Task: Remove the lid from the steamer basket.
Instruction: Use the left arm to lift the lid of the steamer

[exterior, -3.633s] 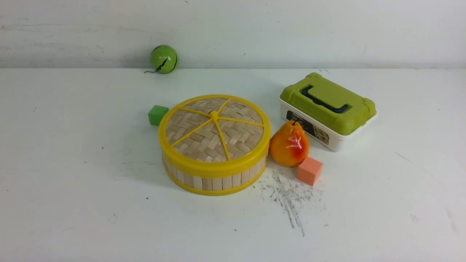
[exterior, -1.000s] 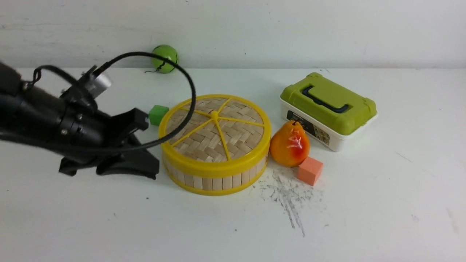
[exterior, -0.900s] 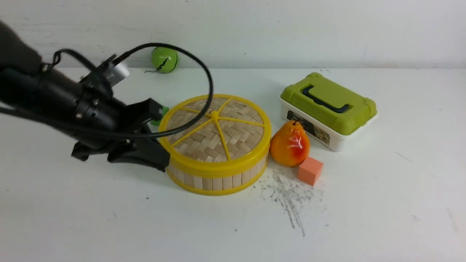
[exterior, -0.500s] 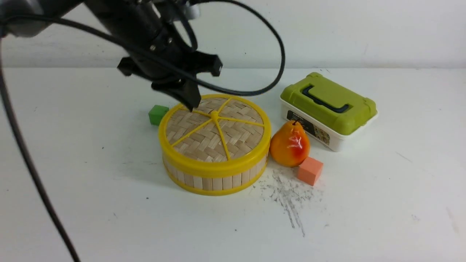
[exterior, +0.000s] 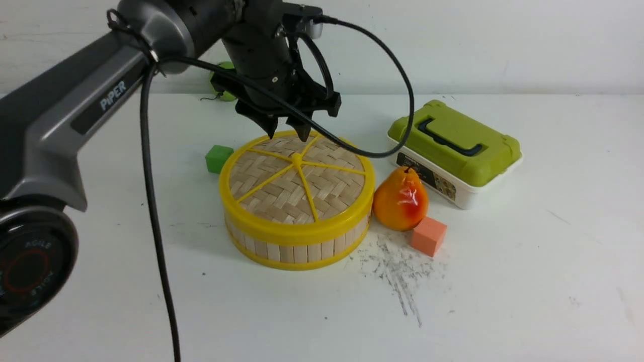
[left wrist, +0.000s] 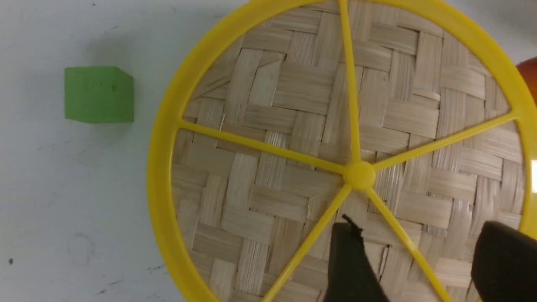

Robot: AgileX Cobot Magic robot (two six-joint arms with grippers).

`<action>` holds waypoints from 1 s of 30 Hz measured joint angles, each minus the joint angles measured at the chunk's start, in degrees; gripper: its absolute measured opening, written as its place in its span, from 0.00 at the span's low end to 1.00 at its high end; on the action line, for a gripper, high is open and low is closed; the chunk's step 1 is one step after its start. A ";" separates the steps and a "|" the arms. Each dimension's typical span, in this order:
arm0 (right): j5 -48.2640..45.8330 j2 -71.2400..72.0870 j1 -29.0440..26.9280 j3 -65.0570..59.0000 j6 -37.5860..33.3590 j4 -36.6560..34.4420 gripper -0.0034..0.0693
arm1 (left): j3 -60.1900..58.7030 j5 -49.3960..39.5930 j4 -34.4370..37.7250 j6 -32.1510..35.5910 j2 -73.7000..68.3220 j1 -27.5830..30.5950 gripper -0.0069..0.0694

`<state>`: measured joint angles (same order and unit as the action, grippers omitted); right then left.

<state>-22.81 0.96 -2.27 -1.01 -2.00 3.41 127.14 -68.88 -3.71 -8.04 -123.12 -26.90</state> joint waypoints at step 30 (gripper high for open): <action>0.00 0.00 0.00 0.00 0.00 0.00 0.38 | 0.19 3.59 -0.83 -0.31 -7.41 0.00 0.39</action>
<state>-22.81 0.96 -2.27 -1.01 -2.00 3.41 127.33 -65.29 -4.54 -8.35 -130.53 -26.90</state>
